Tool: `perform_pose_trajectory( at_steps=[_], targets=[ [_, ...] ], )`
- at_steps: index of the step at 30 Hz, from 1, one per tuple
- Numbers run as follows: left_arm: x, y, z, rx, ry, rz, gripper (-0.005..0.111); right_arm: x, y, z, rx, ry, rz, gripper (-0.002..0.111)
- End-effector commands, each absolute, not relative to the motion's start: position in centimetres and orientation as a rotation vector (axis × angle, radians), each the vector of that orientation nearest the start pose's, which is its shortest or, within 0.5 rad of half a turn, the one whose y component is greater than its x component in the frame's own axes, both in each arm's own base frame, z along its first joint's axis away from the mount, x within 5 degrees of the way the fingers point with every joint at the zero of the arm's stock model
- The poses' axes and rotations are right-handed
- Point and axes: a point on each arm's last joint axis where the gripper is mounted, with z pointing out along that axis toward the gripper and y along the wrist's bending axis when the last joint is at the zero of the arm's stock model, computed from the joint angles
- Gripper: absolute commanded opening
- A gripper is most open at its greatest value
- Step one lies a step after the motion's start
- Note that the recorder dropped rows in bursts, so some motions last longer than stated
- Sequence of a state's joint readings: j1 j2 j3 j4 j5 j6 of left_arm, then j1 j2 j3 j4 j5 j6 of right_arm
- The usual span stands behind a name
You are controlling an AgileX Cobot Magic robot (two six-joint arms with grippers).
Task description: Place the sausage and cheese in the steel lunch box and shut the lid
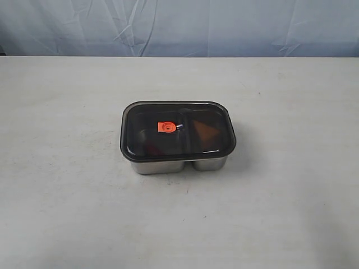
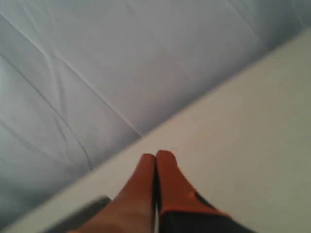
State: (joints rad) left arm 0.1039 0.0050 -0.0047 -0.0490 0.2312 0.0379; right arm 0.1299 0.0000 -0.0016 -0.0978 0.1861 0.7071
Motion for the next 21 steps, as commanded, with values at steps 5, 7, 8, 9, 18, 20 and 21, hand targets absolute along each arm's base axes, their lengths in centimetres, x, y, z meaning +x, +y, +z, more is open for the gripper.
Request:
perform_pose_trajectory(
  at_steps=[5, 7, 8, 9, 18, 20, 21],
  targets=[
    [5.54, 0.5, 19.29, -0.094, 1.705, 0.063, 0.063, 5.39, 0.54, 18.51, 0.254, 1.791, 0.36, -0.001],
    [5.54, 0.5, 19.29, -0.094, 1.705, 0.063, 0.063, 5.39, 0.54, 18.51, 0.254, 1.791, 0.36, -0.001],
    [5.54, 0.5, 19.29, -0.094, 1.705, 0.063, 0.063, 5.39, 0.54, 18.51, 0.254, 1.791, 0.36, -0.001],
    [5.54, 0.5, 19.29, -0.094, 1.705, 0.063, 0.063, 5.39, 0.54, 18.51, 0.254, 1.791, 0.36, -0.001],
    [5.54, 0.5, 19.29, -0.094, 1.705, 0.063, 0.063, 5.39, 0.54, 18.51, 0.254, 1.791, 0.36, -0.001],
    [5.54, 0.5, 19.29, -0.094, 1.705, 0.063, 0.063, 5.39, 0.54, 18.51, 0.254, 1.791, 0.36, -0.001],
    [5.54, 0.5, 19.29, -0.094, 1.705, 0.063, 0.063, 5.39, 0.54, 18.51, 0.254, 1.791, 0.36, -0.001]
  ],
)
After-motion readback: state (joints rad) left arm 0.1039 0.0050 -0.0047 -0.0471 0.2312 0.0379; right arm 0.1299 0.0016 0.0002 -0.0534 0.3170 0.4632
